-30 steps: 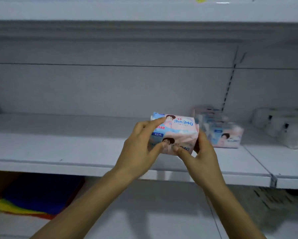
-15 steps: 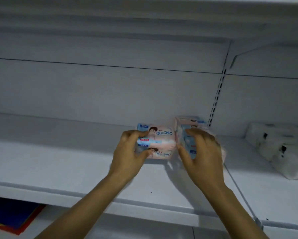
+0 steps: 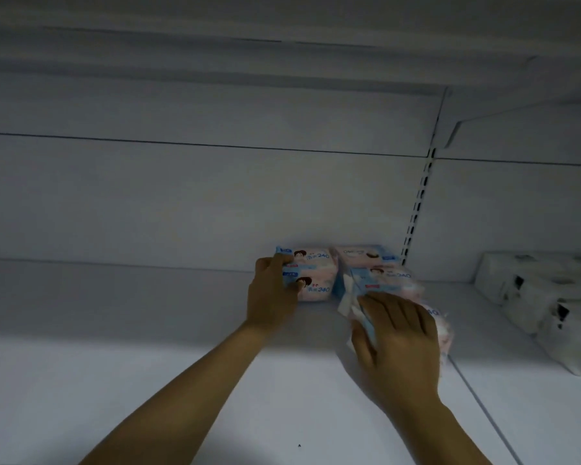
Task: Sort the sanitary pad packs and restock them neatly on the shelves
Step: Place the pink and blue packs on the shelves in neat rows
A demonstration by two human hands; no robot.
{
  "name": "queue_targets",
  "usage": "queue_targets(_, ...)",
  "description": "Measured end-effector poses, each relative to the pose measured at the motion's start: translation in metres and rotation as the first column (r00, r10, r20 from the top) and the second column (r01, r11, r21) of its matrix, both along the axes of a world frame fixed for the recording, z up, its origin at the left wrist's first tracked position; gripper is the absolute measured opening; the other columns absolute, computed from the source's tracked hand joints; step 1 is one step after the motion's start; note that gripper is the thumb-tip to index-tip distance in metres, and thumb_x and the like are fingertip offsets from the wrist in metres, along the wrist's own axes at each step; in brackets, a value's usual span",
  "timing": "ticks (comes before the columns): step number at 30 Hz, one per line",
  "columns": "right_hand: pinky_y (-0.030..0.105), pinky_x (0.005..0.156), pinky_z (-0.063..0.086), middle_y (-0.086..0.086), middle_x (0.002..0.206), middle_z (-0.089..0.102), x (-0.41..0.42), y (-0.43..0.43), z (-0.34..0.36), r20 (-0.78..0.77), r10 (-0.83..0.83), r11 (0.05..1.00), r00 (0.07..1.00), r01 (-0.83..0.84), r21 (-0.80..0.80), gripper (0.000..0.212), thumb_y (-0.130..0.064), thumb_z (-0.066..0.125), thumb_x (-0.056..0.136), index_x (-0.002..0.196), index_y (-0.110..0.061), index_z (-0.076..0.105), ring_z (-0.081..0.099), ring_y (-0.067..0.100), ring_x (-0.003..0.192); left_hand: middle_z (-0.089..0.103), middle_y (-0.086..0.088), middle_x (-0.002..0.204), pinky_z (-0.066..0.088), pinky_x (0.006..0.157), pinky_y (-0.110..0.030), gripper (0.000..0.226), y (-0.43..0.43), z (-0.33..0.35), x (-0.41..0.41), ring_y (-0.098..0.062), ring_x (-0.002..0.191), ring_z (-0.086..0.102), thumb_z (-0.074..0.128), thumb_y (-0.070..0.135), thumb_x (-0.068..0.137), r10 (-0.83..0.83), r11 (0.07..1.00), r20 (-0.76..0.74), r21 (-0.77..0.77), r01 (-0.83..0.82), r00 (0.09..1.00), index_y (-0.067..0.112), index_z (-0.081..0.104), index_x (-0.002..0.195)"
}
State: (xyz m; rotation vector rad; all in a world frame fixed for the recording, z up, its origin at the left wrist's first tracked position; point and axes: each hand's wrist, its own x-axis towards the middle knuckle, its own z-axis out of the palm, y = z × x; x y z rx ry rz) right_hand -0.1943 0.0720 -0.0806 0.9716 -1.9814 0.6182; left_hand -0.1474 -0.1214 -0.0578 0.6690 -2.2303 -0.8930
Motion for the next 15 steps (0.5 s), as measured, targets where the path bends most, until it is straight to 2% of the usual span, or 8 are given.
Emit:
queue_targets(2, 0.038, 0.076, 0.049, 0.008, 0.096, 0.070, 0.000, 0.000, 0.000, -0.007, 0.008, 1.000, 1.000, -0.008, -0.014, 0.028, -0.026, 0.057, 0.076, 0.095, -0.011, 0.070, 0.065, 0.028, 0.086, 0.044, -0.008, 0.131, 0.028, 0.074, -0.010, 0.044, -0.004, -0.001, -0.010, -0.024, 0.111, 0.055, 0.064, 0.018, 0.091, 0.006, 1.000, 0.013, 0.000, -0.006, 1.000, 0.016, 0.048, 0.132)
queue_targets(6, 0.037, 0.076, 0.048, 0.007, 0.095, 0.070, 0.001, -0.001, 0.000, -0.022, 0.008, 0.999, 1.000, -0.008, -0.033, 0.025, -0.024, 0.060, 0.075, 0.094, -0.012, 0.070, 0.064, 0.027, 0.085, 0.046, -0.009, 0.133, 0.037, 0.086, -0.025, 0.047, -0.011, -0.004, -0.028, -0.025, 0.116, 0.053, 0.061, 0.021, 0.092, -0.012, 1.000, 0.064, -0.007, 0.012, 0.998, 0.017, 0.043, 0.136)
queue_targets(11, 0.038, 0.077, 0.049, 0.007, 0.096, 0.070, 0.000, -0.003, -0.001, -0.001, 0.011, 0.999, 1.000, -0.011, -0.043, 0.023, -0.019, 0.067, 0.072, 0.094, -0.012, 0.069, 0.063, 0.027, 0.085, 0.047, -0.012, 0.134, 0.038, 0.092, -0.030, 0.052, -0.017, -0.006, -0.036, -0.028, 0.118, 0.051, 0.062, 0.021, 0.092, -0.022, 1.000, 0.084, -0.012, 0.023, 0.996, 0.017, 0.041, 0.140)
queue_targets(13, 0.037, 0.077, 0.050, 0.007, 0.096, 0.070, 0.000, -0.002, -0.002, 0.003, 0.009, 0.999, 1.000, -0.009, -0.042, 0.023, -0.018, 0.068, 0.071, 0.094, -0.012, 0.069, 0.063, 0.027, 0.085, 0.046, -0.012, 0.138, 0.038, 0.097, -0.032, 0.064, -0.020, -0.010, -0.036, -0.027, 0.123, 0.049, 0.064, 0.021, 0.090, -0.048, 0.999, 0.042, 0.012, 0.048, 0.998, 0.020, 0.032, 0.146)
queue_targets(15, 0.037, 0.077, 0.049, 0.006, 0.096, 0.070, -0.001, -0.002, -0.002, 0.011, 0.008, 0.999, 1.000, -0.007, -0.042, 0.022, -0.019, 0.066, 0.072, 0.093, -0.012, 0.069, 0.063, 0.027, 0.085, 0.040, -0.014, 0.147, 0.039, 0.105, -0.041, 0.090, -0.022, -0.016, -0.033, -0.028, 0.132, 0.044, 0.071, 0.022, 0.085, -0.073, 0.991, -0.060, 0.104, 0.079, 0.995, 0.021, 0.012, 0.152)
